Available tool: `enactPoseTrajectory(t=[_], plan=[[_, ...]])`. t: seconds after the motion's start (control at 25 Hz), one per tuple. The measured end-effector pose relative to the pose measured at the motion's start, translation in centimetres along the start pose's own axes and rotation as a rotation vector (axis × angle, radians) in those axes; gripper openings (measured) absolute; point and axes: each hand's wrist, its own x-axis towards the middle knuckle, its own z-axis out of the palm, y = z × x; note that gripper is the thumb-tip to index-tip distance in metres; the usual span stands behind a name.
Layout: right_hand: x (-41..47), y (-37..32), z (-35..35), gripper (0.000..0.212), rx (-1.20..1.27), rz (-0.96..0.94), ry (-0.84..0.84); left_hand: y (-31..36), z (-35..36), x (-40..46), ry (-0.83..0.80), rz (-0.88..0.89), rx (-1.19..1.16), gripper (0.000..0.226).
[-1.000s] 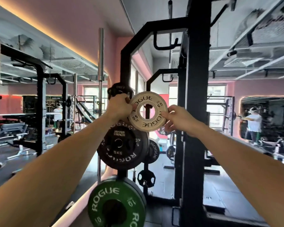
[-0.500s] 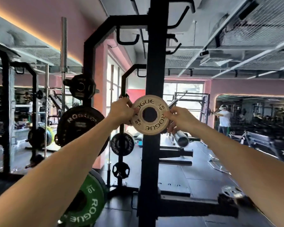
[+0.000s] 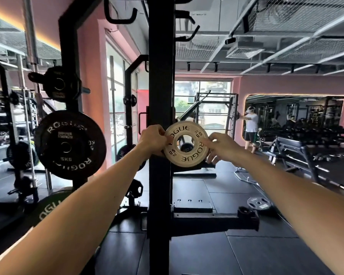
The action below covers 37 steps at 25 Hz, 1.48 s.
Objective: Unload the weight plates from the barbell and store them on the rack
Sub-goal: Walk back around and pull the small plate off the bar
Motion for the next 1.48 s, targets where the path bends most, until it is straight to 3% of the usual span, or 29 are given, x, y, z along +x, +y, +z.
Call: enactPoseTrajectory(t=[0.28,0.52,0.72,1.12,1.48], plan=[[2.9,3.6,1.1,0.023,0.027,0.053,-0.023,-3.0,2.5,2.7,-0.014,-0.03,0.009,0.012],[4.6,6.3,1.5,0.023,-0.042,-0.006,-0.001,-4.3,4.6,4.3,0.087,0.172,0.266,0.007],[7.6,8.2,2.2,0.02,-0.051,-0.029,0.034,-5.4,5.9,7.4,0.126,0.187,0.272,0.01],[21.1,12.7,2.4,0.033,-0.061,-0.009,0.037,-10.1,10.6,21.1,0.136,0.138,0.28,0.011],[34.9,17.5,3.2,0.023,-0.084,-0.006,0.053,-14.0,15.0,33.2,0.189,0.103,0.27,0.01]])
